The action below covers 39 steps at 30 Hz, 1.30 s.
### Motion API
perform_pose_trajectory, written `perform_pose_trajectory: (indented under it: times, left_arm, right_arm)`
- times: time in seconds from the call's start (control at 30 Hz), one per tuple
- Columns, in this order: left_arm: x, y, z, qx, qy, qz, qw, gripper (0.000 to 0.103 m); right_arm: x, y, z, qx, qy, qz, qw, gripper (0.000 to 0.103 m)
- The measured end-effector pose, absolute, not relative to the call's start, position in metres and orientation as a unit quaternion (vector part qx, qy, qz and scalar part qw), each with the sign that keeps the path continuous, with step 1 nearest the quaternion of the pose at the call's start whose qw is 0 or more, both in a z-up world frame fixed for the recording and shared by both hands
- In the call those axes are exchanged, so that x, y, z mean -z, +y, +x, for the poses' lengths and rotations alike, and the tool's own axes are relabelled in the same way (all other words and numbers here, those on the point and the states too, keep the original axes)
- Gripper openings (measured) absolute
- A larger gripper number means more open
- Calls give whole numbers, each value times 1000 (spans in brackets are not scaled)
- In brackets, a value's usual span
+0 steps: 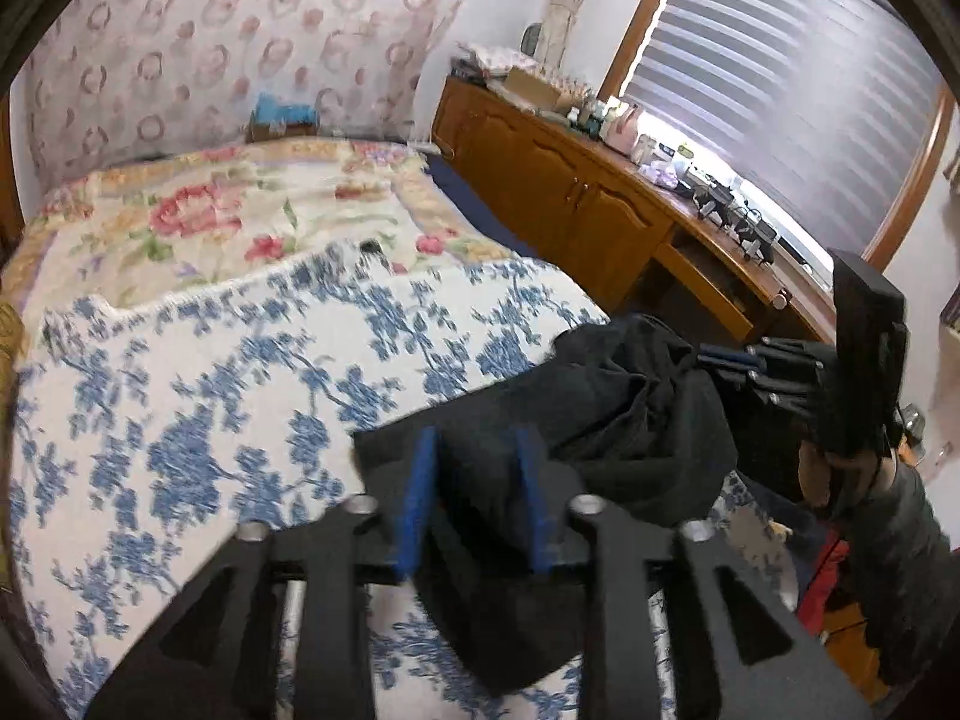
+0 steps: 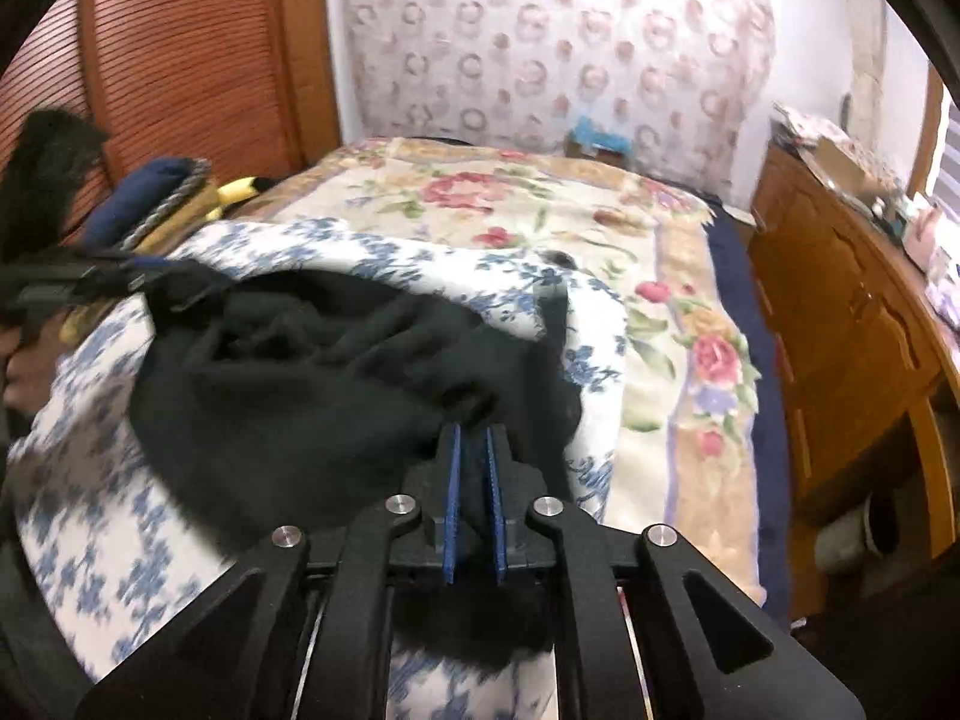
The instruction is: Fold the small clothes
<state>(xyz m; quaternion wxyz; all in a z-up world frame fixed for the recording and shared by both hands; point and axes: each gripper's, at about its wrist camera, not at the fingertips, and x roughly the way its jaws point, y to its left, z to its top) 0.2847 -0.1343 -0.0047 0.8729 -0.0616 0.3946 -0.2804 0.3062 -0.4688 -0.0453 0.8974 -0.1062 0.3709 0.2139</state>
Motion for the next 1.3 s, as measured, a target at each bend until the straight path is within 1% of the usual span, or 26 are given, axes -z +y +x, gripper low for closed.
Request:
perform_pose_trajectory:
  times: [0.03,0.13,0.17,0.2,0.23,0.27,0.3,0.4,0.57,0.67,0.77,0.83,0.9,0.97,1.13,1.2,1.23,1.27,1.3]
  left_arm:
    - [0,-129,281,283,386,-64,876,45]
    - [-6,-120,276,283,376,-65,880,48]
    - [-6,-120,275,284,379,-57,879,50]
    - [-4,-121,274,287,381,-48,878,55]
    - [-1,-121,272,289,385,-42,876,58]
    - [3,-121,271,290,389,-40,873,60]
    - [8,-123,270,293,397,-36,869,60]
    - [26,-130,265,291,418,-13,861,60]
    - [47,-137,263,287,438,-2,852,60]
    - [52,-141,265,283,444,4,850,60]
    - [51,-147,267,282,444,13,850,60]
    - [48,-151,271,282,439,18,853,60]
    - [44,-158,276,283,431,24,857,60]
    - [38,-165,283,287,418,32,861,60]
    - [30,-179,311,267,392,56,879,60]
    - [30,-173,325,231,386,56,891,60]
    - [31,-167,335,207,387,51,897,60]
    - [31,-162,341,193,389,44,900,60]
    - [32,-157,346,184,392,38,901,60]
  right_arm:
    - [43,-472,310,-203,365,-101,903,16]
    - [35,-481,306,-197,347,-76,914,24]
    - [32,-485,304,-193,340,-73,917,31]
    - [29,-485,301,-191,336,-72,919,36]
    - [26,-487,295,-193,331,-71,921,37]
    - [24,-489,295,-198,330,-70,920,39]
    - [23,-489,289,-204,331,-71,918,43]
    - [29,-487,272,-212,344,-84,911,48]
    - [55,-474,250,-208,370,-134,895,56]
    - [70,-468,254,-198,373,-167,891,56]
    - [72,-470,266,-192,372,-161,894,56]
    - [65,-471,274,-195,359,-157,899,45]
    - [60,-470,279,-207,347,-158,901,22]
    - [53,-466,290,-214,329,-168,904,10]
    - [39,-463,327,-201,306,-158,917,8]
    - [40,-467,343,-186,315,-149,919,10]
    - [42,-471,354,-174,330,-132,918,15]
    - [46,-477,364,-163,350,-114,916,28]
    - [48,-480,368,-154,360,-105,914,38]
